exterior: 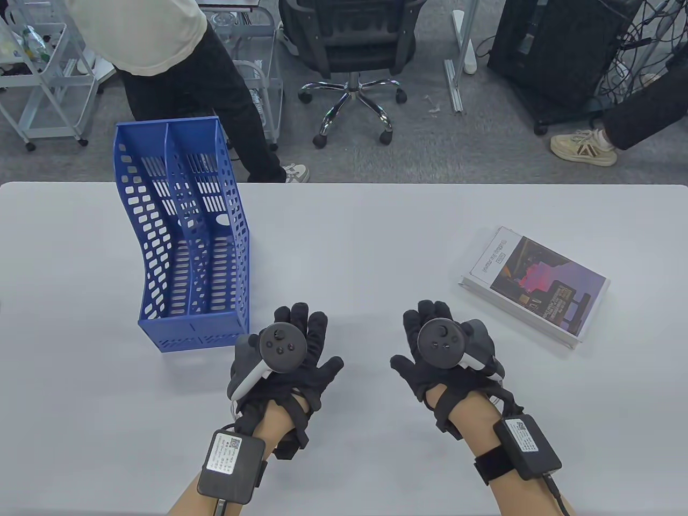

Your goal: Insert the book into the document holder

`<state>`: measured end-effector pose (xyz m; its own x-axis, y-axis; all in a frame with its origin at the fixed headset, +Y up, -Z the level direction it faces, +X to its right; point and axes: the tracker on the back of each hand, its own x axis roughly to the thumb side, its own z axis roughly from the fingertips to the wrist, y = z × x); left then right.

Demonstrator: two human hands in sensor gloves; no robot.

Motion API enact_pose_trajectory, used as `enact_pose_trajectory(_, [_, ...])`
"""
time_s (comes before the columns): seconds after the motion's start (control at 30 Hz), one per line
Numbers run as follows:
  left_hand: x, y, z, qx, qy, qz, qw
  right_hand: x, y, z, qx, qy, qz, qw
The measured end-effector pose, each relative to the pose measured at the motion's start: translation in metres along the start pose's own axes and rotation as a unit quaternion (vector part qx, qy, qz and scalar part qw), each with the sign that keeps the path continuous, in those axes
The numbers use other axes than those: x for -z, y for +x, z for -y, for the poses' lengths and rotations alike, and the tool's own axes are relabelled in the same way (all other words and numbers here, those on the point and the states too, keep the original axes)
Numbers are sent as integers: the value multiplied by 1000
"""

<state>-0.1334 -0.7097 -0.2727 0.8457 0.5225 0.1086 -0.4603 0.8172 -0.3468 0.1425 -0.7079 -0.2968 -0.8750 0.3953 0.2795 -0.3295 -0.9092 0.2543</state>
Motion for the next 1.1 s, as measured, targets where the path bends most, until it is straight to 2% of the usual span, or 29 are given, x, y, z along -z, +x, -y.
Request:
enact_pose_trajectory(0.4, [0,0,0,1,-3,-1,1000,-8,-98,28,27,-63,-131,989])
enact_pose_trajectory(0.73, [0,0,1,6,-10,-6,1000,-28,-190,20,51,-61,-258,963])
enact_pose_trajectory(0.87, [0,-1,1,6,-12,-10,1000,-31,-200,18,68,-61,-271,958])
enact_pose_trajectory(1.1, [0,-1,1,8,-17,-13,1000,-27,-191,18,51,-42,-284,957])
